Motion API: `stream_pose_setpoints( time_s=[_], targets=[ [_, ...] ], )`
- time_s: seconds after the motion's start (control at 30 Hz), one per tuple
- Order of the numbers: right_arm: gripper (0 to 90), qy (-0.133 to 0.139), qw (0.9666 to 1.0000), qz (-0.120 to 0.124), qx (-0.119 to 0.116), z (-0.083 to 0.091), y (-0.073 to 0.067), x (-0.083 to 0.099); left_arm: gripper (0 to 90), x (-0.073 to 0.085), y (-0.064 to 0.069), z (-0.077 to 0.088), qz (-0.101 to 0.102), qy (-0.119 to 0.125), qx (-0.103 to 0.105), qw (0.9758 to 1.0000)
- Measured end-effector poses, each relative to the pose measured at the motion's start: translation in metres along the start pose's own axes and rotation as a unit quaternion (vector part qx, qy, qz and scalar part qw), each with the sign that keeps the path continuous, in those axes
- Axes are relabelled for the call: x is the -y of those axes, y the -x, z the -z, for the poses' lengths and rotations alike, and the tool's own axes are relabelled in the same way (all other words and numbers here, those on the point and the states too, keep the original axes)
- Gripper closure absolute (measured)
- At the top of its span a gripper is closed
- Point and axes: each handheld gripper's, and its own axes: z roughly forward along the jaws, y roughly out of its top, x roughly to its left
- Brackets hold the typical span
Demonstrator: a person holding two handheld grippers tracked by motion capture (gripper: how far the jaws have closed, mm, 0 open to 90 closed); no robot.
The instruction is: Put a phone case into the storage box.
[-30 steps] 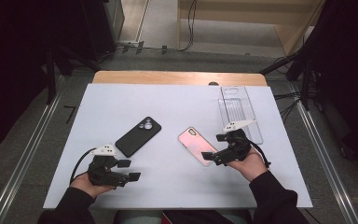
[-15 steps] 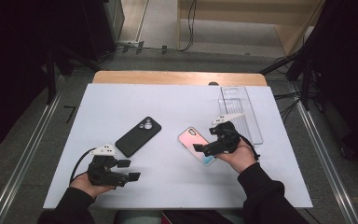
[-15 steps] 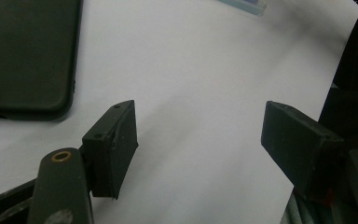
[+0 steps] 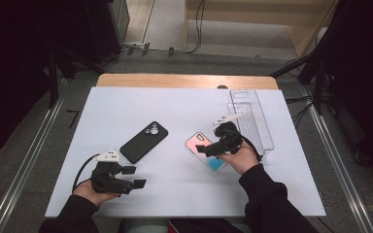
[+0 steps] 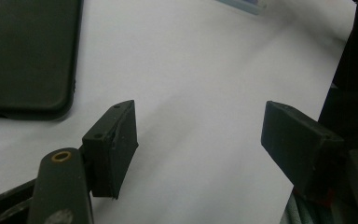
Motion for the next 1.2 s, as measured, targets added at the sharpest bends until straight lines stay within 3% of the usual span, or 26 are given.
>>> stream_pose_setpoints(
  time_s=[0.4,0.57,1.0,1.2],
  targets=[
    [0.0,-0.018,0.9998,0.002,0.009,-0.009,0.000,0.004,27.2,0.000,0.000,0.001,-0.001,0.001,0.001,1.0000],
    [0.0,-0.022,0.9995,0.014,0.019,-0.011,-0.003,0.006,27.2,0.000,0.000,0.001,0.000,0.001,0.001,1.0000],
    [0.0,-0.043,0.9988,0.022,0.011,-0.022,-0.007,0.011,27.2,0.000,0.000,0.001,-0.001,0.001,0.001,1.0000],
    [0.0,-0.055,0.9981,0.022,0.019,-0.030,-0.006,0.016,27.2,0.000,0.000,0.001,-0.001,0.002,0.001,1.0000]
  ],
)
